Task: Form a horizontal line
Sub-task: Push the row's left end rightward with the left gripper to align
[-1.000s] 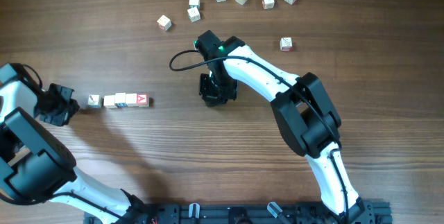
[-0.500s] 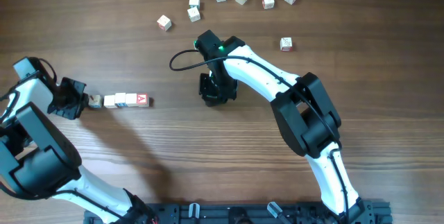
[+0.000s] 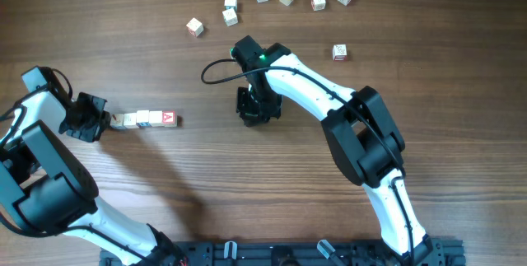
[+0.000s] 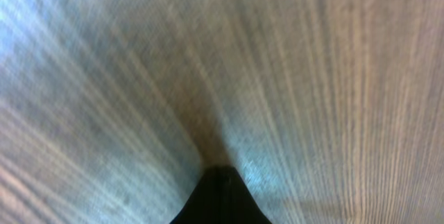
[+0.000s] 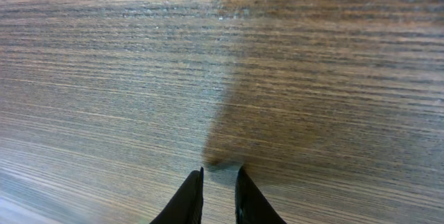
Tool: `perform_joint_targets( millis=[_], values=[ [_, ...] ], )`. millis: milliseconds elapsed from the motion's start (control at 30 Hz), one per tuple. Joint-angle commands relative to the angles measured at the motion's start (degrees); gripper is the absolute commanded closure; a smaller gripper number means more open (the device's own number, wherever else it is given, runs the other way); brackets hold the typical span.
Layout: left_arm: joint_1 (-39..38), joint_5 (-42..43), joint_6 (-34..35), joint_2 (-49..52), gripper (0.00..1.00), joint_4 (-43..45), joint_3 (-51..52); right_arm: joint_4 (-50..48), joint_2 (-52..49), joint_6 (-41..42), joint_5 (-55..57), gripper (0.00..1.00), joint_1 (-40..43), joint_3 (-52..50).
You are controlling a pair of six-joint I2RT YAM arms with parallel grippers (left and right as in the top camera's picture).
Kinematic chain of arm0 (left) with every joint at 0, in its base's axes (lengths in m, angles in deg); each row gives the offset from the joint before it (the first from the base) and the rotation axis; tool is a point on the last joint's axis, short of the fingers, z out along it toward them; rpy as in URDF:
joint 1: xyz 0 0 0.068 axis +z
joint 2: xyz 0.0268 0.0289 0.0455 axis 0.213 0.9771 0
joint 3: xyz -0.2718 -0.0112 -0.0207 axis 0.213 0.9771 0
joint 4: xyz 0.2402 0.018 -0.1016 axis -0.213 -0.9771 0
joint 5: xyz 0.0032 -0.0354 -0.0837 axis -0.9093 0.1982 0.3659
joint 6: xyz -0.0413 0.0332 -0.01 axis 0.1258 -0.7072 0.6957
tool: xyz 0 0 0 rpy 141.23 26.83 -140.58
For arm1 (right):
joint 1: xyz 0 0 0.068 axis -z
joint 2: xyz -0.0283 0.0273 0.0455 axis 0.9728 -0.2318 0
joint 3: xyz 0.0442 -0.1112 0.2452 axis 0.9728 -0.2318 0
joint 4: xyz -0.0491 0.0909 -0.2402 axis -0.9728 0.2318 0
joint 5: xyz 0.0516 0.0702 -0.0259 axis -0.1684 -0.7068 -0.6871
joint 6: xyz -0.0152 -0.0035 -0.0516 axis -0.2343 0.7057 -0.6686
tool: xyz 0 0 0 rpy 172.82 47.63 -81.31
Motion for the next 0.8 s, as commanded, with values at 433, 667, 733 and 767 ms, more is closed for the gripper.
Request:
perform_joint_targets(
  millis=[433, 667, 733, 767],
  values=[
    [-0.24, -1.90, 6.56, 0.68, 0.93, 1.07, 1.25, -0.94, -2.91, -0.79, 6.93, 0.82, 0.13, -1.68],
    [-0.24, -1.88, 6.56, 0.68, 0.89, 4.68, 1.25, -0.94, -2.91, -0.76, 6.93, 0.83, 0.13, -1.68],
    [-0.24, -1.36, 6.54, 0.68, 0.89, 6.23, 1.22, -0.94, -2.91, -0.76, 6.93, 0.82, 0.13, -1.68],
    [-0.24, -0.35, 6.54, 0.68, 0.89, 7.04, 1.22, -0.94, -2.91, -0.76, 6.93, 0.82, 0.13, -1.68]
  ],
)
